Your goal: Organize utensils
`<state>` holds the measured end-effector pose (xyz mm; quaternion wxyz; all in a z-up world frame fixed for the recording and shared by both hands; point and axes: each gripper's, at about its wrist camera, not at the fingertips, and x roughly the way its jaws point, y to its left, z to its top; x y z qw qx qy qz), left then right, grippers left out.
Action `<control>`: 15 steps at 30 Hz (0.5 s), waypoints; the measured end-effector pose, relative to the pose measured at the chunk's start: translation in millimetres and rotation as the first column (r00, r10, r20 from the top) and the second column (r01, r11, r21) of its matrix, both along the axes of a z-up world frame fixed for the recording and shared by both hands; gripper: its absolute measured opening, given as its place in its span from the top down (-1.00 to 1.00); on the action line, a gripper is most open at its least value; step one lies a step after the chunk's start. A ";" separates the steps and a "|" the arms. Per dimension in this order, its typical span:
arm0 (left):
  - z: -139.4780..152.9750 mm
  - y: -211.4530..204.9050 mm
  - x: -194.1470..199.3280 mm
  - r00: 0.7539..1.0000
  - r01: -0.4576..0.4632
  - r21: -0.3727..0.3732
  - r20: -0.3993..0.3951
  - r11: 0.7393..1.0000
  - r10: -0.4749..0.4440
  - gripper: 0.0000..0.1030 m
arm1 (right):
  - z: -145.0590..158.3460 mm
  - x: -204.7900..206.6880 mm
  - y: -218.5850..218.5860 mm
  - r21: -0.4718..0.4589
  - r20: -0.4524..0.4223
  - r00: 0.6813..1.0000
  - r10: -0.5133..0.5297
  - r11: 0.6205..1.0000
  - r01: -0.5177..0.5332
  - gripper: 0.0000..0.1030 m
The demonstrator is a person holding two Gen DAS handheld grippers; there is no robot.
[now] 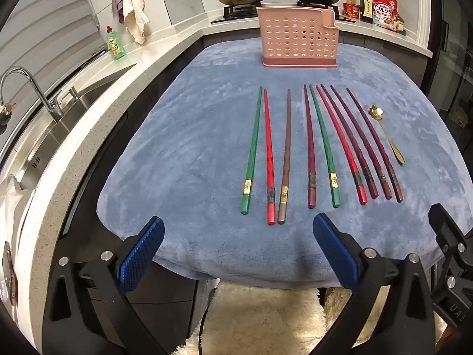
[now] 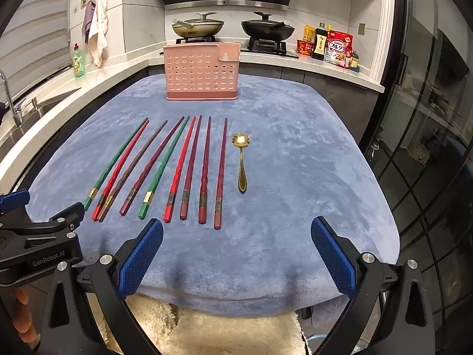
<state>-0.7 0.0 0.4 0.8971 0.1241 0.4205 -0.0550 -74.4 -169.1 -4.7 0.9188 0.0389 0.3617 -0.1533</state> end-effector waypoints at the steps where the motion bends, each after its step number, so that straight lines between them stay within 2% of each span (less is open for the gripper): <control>1: -0.2 -0.1 -0.3 1.000 -0.002 0.002 -0.001 1.000 0.002 -0.87 | -0.3 0.0 -0.5 0.001 -0.001 1.000 -0.002 1.000 0.002 -0.87; 10: -4.1 -3.0 -10.0 1.000 -0.017 0.000 -0.011 1.000 0.017 -0.87 | 0.3 1.8 1.3 0.012 -0.003 1.000 -0.010 1.000 0.011 -0.87; 15: -3.7 3.8 0.7 1.000 -0.010 -0.011 -0.029 1.000 0.009 -0.87 | -0.8 0.3 -1.5 0.020 -0.003 1.000 -0.013 1.000 0.013 -0.87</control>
